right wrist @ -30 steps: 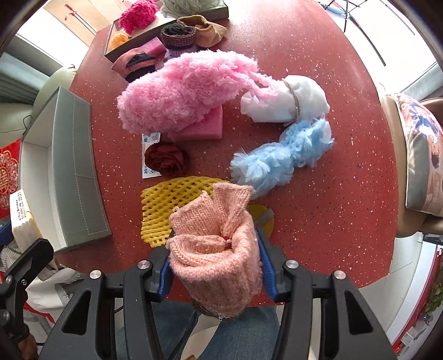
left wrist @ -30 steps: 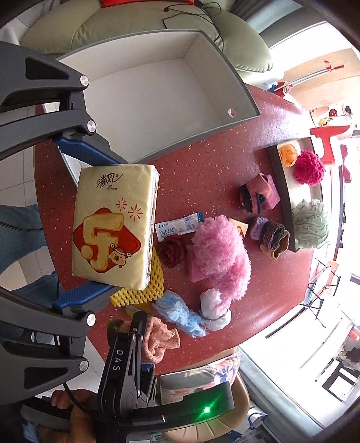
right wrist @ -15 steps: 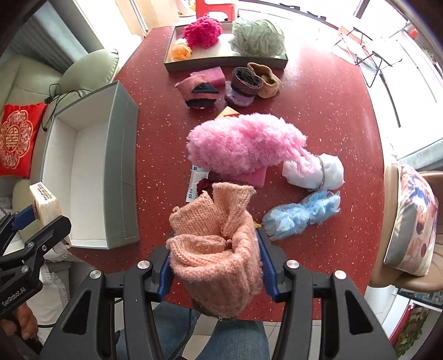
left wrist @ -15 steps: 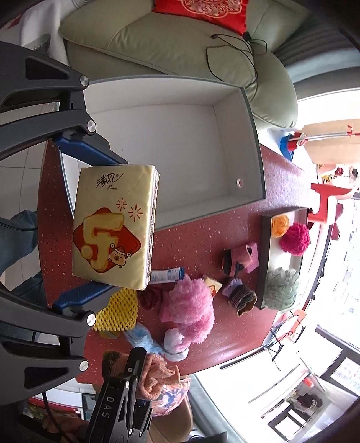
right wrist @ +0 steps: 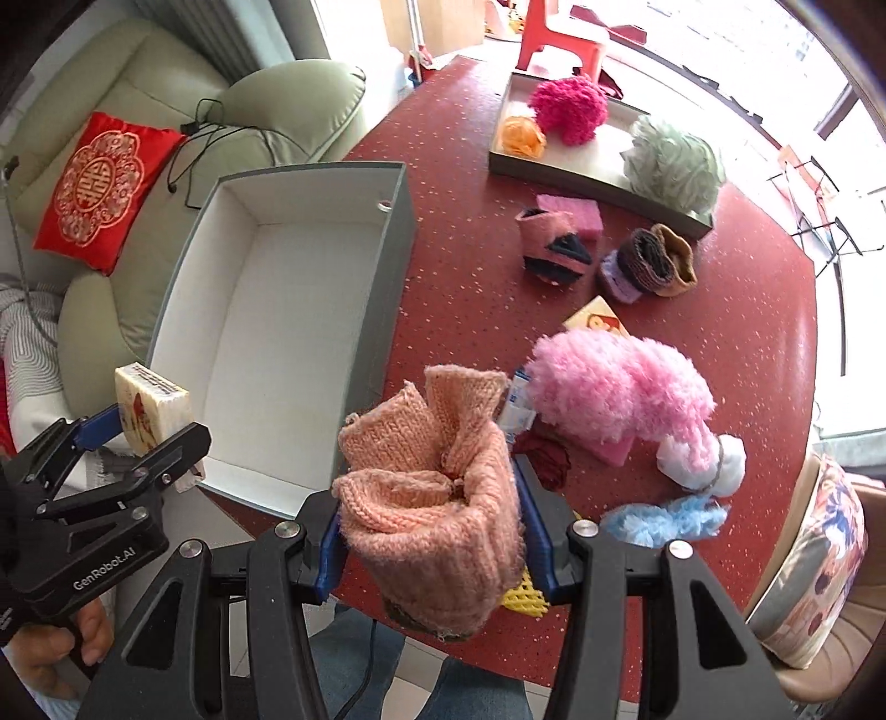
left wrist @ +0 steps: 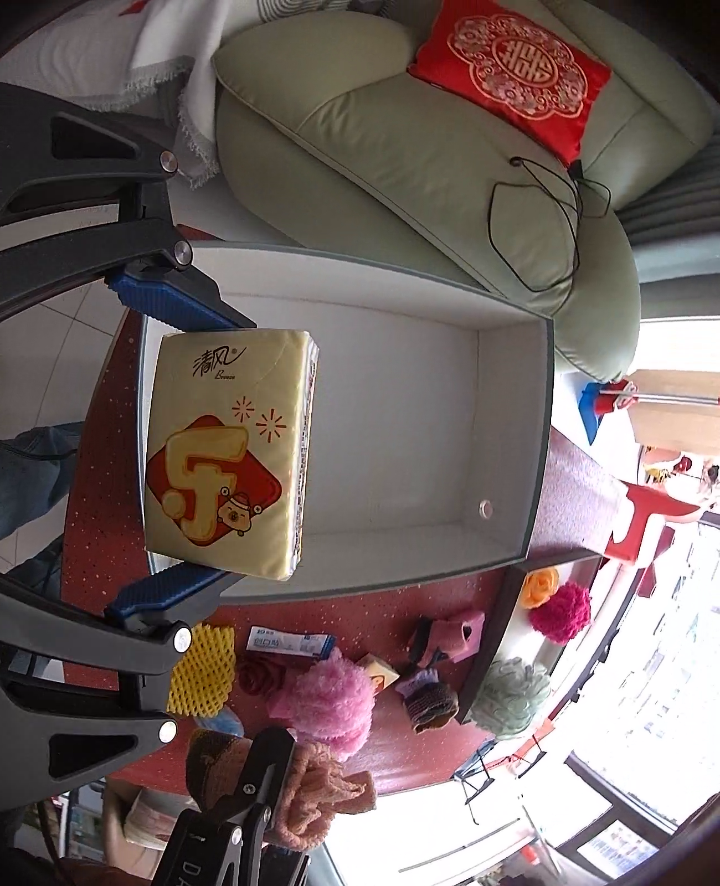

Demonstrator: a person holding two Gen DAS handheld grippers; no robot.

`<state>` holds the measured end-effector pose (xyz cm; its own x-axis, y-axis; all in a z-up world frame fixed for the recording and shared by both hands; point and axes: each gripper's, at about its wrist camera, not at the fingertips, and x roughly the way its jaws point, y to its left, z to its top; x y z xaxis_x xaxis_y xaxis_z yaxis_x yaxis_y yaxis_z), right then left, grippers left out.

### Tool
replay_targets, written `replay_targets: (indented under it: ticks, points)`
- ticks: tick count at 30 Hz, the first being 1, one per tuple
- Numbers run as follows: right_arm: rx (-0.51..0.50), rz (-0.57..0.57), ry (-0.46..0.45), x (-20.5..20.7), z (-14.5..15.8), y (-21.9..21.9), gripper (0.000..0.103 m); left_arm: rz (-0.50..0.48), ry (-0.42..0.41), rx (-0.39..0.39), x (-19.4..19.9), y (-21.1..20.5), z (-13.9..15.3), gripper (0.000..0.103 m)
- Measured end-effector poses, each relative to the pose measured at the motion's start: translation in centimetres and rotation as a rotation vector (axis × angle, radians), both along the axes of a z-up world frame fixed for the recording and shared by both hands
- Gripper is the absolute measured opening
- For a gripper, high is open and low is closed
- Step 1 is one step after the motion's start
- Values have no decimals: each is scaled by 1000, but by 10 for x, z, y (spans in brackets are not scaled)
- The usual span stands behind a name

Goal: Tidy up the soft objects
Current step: 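Carry the tissue pack and pink sock with both tools over the white box, then open the left tool to drop the tissue pack while the right tool releases the sock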

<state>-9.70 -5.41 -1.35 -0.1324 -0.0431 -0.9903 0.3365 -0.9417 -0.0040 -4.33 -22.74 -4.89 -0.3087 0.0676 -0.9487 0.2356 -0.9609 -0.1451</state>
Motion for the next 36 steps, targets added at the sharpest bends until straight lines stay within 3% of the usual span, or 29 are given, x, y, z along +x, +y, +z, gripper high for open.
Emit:
replay_targets:
  ticks: [13,36]
  points:
    - [-118,151,-62,-32,-11,-82,56,160,-67,-12,-17,-30,-28,76]
    - [-61,230,-125,-83,-60,-131,56,155,-171,-11,-41,-33,-71,76]
